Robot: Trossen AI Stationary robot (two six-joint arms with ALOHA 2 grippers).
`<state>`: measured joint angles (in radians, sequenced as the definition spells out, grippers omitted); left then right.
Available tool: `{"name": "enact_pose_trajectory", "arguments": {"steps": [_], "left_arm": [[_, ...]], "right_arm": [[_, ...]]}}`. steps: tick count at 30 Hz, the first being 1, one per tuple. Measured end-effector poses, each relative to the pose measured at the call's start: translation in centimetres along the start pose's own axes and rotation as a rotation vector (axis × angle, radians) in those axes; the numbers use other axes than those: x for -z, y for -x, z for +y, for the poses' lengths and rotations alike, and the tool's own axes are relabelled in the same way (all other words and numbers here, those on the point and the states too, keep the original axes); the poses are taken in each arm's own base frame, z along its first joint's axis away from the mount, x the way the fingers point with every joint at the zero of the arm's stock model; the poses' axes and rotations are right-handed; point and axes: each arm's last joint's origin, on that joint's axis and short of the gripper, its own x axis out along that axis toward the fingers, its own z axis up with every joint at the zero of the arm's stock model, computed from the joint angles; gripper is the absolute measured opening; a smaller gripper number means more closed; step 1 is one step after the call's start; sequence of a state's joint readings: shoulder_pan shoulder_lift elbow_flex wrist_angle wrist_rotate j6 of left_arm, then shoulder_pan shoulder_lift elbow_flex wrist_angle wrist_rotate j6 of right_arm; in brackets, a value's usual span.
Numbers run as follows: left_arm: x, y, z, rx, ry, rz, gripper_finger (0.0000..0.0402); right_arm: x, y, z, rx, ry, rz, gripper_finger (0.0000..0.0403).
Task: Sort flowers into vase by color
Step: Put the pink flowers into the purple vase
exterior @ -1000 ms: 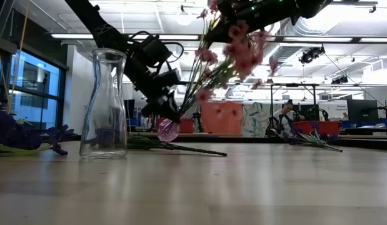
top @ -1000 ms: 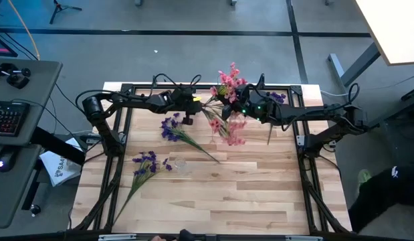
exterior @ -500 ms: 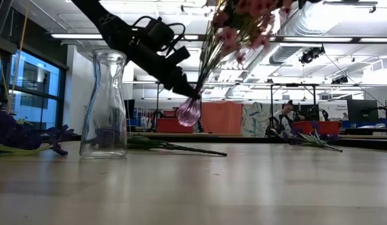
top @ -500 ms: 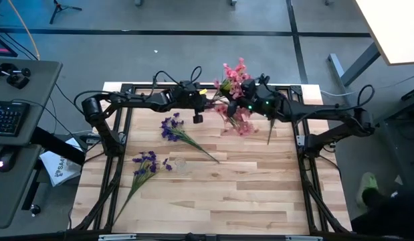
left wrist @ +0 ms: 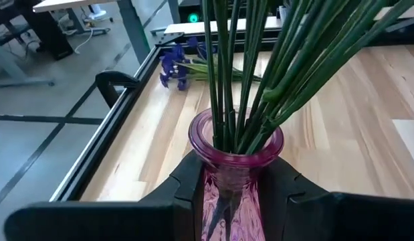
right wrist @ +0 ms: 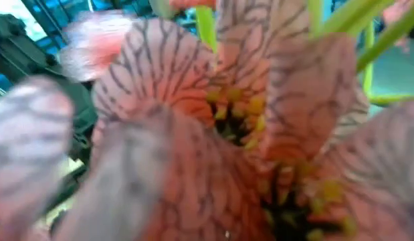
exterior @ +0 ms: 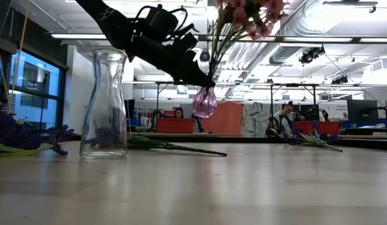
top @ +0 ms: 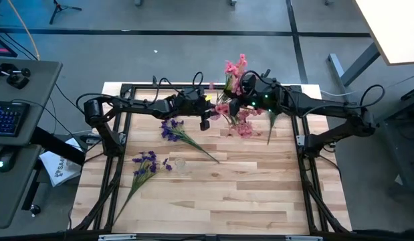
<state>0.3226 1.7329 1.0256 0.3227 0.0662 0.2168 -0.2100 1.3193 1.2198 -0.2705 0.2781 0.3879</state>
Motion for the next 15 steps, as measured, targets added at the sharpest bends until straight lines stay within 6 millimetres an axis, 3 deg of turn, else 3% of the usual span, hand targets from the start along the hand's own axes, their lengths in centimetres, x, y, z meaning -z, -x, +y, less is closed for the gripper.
{"name": "enact_pose_trajectory", "arguments": {"steps": [11,15], "left_arm": [[1.8,-2.0,-0.9,-0.022,0.083,0.021,0.0067],[1.9,-2.2,-1.2,-0.017,0.089,0.019,0.0085]], "right_arm": [[1.5,-0.4,0.2,-0.021,-0.024,0.124,0.0],[1.8,-0.6,0.1,0.002,-0.043,0.148,0.0]]}}
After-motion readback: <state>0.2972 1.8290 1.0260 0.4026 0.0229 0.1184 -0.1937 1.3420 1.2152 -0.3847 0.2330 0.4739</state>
